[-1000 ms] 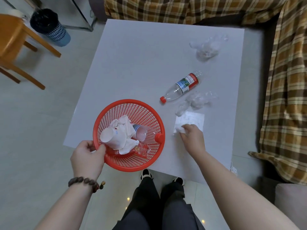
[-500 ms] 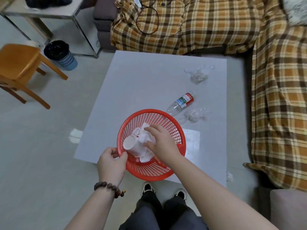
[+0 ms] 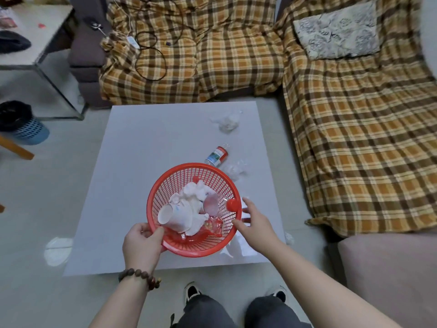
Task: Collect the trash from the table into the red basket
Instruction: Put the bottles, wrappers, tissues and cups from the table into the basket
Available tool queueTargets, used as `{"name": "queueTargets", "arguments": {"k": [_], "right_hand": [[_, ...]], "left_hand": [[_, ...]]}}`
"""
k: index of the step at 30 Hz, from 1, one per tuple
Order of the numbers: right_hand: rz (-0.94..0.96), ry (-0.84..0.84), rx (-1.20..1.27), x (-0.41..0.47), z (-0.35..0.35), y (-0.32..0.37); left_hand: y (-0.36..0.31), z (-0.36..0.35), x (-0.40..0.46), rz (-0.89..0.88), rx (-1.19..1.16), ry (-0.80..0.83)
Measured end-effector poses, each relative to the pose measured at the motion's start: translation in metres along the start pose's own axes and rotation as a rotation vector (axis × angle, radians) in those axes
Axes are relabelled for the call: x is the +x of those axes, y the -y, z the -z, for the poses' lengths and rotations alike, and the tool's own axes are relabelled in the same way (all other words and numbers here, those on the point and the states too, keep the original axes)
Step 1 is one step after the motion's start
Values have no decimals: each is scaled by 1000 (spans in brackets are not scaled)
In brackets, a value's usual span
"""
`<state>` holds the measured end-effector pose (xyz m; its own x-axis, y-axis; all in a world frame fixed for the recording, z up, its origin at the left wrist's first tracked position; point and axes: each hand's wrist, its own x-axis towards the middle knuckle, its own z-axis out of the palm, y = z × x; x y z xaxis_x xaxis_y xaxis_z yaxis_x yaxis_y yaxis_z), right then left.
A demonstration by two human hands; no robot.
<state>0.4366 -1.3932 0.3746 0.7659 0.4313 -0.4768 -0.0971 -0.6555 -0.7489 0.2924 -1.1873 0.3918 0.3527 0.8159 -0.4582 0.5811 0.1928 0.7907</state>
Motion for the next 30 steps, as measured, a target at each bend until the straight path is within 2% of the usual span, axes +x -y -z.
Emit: {"name": "queueTargets", "arguments": {"k": [2, 7, 13, 18, 23, 30], "right_hand": [[-2, 0, 102, -1, 5, -7], [36, -6, 116, 6, 46, -32], [175, 79, 83, 23, 149, -73], [235, 162, 59, 38, 216, -88], [251, 228, 67, 60, 230, -85], [311, 387, -41, 109, 221, -69]], "left_hand": [[-2, -13, -12, -15, 7, 4], [-6, -59, -47, -19, 5, -49], [-5, -153, -121, -21, -19, -220], [-19, -208, -165, -19, -47, -291], [-36, -228, -180, 13, -73, -385], [-33, -246, -176, 114, -184, -537]]}}
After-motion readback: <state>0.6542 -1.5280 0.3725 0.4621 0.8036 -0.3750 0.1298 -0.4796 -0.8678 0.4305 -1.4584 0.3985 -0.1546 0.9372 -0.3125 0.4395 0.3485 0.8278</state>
